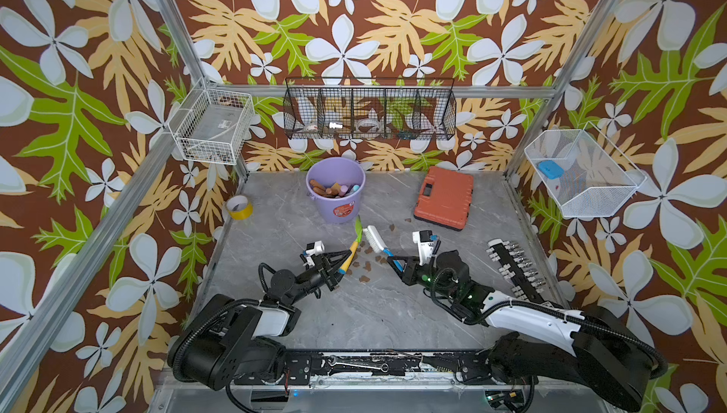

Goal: Brush the soil off the hand trowel and place it into the bucket
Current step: Brush off the soil from the hand trowel.

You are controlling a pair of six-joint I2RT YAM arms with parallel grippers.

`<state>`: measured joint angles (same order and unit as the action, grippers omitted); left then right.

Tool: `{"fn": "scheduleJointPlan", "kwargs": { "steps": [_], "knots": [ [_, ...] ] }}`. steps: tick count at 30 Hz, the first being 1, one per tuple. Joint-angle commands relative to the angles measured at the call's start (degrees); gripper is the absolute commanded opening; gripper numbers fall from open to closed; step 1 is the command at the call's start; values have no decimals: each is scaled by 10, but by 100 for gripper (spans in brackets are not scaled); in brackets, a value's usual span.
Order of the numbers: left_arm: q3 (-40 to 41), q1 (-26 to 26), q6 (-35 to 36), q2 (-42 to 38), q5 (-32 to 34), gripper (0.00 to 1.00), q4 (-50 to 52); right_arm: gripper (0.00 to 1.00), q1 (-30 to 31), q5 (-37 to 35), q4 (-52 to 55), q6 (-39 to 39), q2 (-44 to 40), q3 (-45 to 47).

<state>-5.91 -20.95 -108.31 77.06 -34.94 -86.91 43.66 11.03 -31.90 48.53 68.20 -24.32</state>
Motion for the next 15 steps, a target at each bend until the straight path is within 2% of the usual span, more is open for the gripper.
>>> {"fn": "scheduleJointPlan", "kwargs": {
  "steps": [1, 7, 10, 15],
  "knots": [
    [-4, 1, -1, 7, -10, 0, -168, 0, -8, -30, 19, -19, -27, 0],
    [-5, 1, 3, 14, -13, 0, -168, 0, -8, -38, -24, -21, -65, -25],
    [-6, 1, 4, 10, -15, 0, -168, 0, 10, -31, -38, -24, -38, -36],
    [-13, 1, 3, 9, -17, 0, -168, 0, 31, -13, -89, -3, 57, -27]
  ]
}}
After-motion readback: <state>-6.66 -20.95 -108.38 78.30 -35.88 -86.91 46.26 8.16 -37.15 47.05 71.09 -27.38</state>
